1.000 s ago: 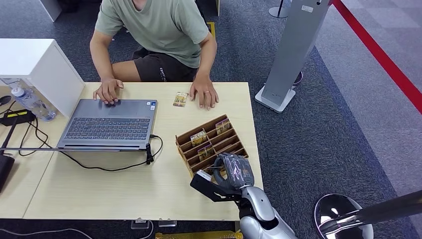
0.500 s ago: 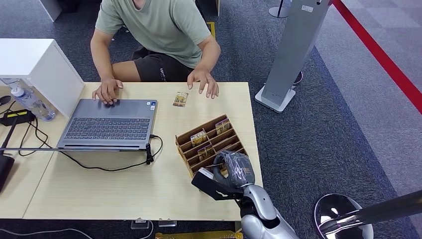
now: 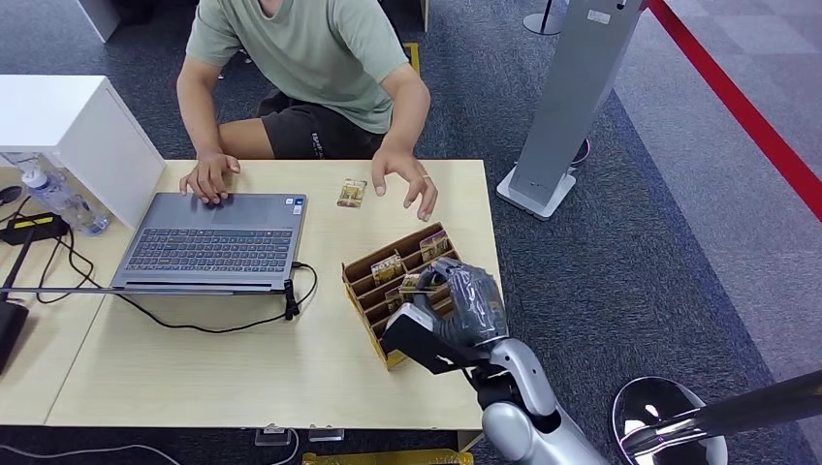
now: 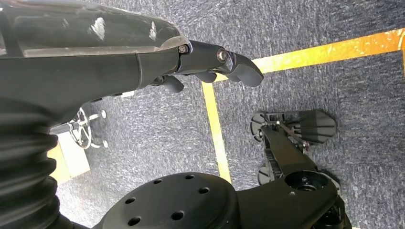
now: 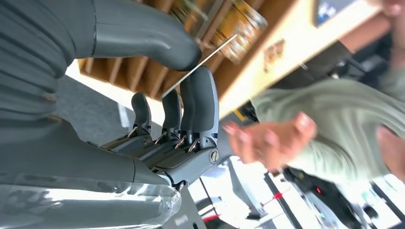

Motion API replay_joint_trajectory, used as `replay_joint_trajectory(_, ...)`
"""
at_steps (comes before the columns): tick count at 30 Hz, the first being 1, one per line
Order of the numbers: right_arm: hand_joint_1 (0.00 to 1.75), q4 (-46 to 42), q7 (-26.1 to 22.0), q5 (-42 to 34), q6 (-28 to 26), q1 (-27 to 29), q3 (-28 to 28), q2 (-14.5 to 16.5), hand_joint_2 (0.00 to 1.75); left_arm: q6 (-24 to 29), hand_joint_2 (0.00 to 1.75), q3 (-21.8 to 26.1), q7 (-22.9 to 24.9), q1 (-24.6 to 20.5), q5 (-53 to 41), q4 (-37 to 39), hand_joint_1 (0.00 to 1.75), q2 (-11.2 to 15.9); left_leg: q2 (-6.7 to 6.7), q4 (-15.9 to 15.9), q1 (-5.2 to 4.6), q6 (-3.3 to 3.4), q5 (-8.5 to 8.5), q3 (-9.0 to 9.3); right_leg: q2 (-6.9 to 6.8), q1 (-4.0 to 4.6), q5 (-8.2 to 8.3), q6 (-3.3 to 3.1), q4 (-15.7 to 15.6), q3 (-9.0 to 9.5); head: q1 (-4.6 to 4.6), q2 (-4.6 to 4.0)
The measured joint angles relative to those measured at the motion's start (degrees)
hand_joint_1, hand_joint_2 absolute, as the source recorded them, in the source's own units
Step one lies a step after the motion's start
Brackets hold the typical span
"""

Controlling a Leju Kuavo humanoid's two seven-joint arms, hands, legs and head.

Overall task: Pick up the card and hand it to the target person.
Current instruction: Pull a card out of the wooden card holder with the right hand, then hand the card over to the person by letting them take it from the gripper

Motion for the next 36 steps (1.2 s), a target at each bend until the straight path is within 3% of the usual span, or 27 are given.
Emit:
replay_joint_trajectory(7,1.17,-3.70,-0.04,0.46,-0.04,-3.89,-0.11,-0.95,1.75,-0.04,1.75,-0.01,-0.19,-0.01,-0.46,0.00,0.00,0.00,0.00,0.00,0.00,0.00,0.00,-0.01,0.00,0.00,0.00,0.00,0.00,0.00,0.00,0.00)
replay_joint_trajectory(15,1.17,-1.67,-2.07,0.89,-0.54,-10.24,0.36,-0.27,1.75,-0.02,1.75,-0.02,-0.37,-0.04,-0.75,0.00,0.00,-0.01,-0.01,0.00,0.00,0.00,0.00,-0.03,0.00,0.00,0.00,0.00,0.01,0.00,-0.02,0.00)
replay_joint_trajectory(27,1.17,13.95,-4.09,6.33,-5.69,-20.05,2.47,4.71,1.75,0.05,1.75,-0.10,0.05,-0.20,-1.03,0.00,0.00,-0.07,-0.02,0.00,0.00,0.00,0.01,-0.05,-0.01,0.00,0.00,0.00,0.03,0.00,-0.01,0.00)
replay_joint_trajectory(36,1.17,24.26,-3.90,7.56,-6.46,-23.52,4.23,8.42,1.75,0.18,1.75,-0.34,0.05,-0.25,-1.06,0.00,0.00,-0.13,-0.01,0.00,0.00,0.00,0.01,-0.06,-0.02,0.00,0.00,0.00,0.03,-0.01,-0.03,0.00)
